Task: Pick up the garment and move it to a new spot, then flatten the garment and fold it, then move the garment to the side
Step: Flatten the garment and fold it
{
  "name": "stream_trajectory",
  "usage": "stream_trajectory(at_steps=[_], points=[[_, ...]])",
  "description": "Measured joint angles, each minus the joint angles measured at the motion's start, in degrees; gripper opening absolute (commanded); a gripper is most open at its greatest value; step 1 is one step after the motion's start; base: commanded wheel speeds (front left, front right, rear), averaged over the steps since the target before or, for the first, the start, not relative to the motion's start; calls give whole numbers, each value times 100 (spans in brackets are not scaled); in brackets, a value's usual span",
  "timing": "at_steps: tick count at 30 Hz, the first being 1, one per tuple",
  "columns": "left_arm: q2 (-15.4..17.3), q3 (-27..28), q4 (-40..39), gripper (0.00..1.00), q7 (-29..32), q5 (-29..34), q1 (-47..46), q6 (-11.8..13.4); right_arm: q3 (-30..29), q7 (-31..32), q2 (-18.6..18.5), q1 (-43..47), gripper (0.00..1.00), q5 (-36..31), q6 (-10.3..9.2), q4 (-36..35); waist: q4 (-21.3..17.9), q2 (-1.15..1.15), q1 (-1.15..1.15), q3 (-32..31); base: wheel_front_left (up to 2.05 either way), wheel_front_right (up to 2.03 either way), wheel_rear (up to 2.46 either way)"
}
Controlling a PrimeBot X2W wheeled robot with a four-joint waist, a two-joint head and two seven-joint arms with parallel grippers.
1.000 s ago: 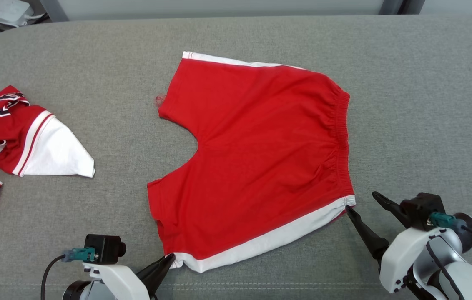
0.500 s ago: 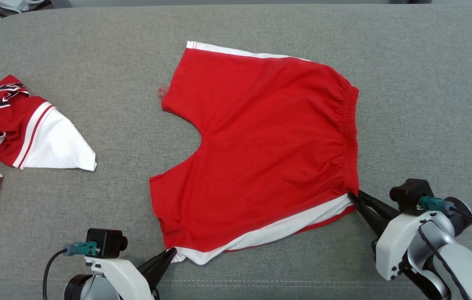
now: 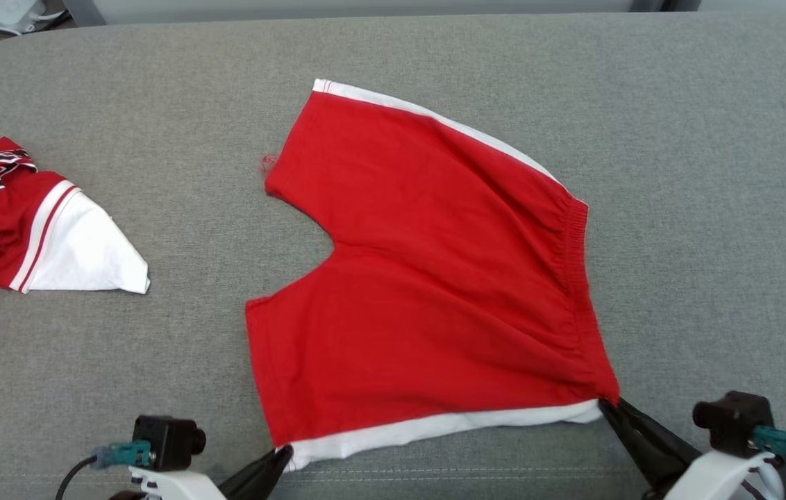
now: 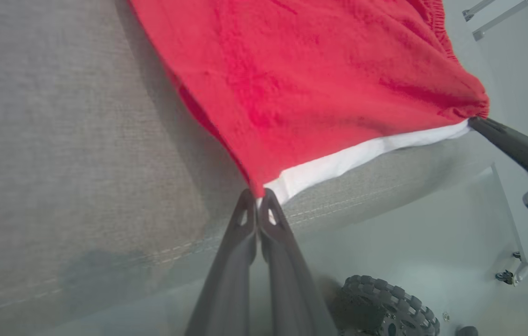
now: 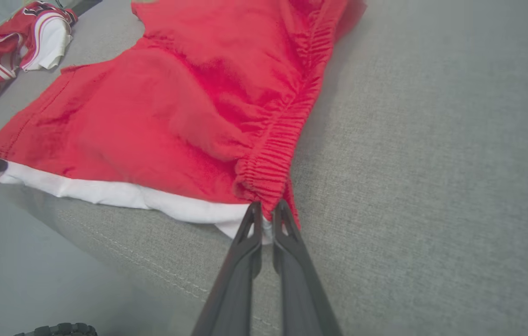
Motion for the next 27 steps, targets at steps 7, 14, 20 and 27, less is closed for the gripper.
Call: stream_trajectory(at_steps=[7,14,20,27], points=[[358,248,-1229,0,174,-181,593,246,-746,271,240,572,0,55,-1,-673,-36,0,0,88,0,0,0],[790,698,-1744,0,654,-703,-103,-2,-1239,1059,543,-3,0,735,-1,-836,-12,0,0,332,0,0,0],[968,958,-1141,0,1402,-1392,-2035,-235,-1517,1597,934,-1678,0,916,-1,-287,-129,0,0,666,0,0,0],[893,890,688,0,2270,-1820,-4297,-281,-1223,1661,1548,-3225,0,838,-3,932,-486,0,0,1060,0,0,0]])
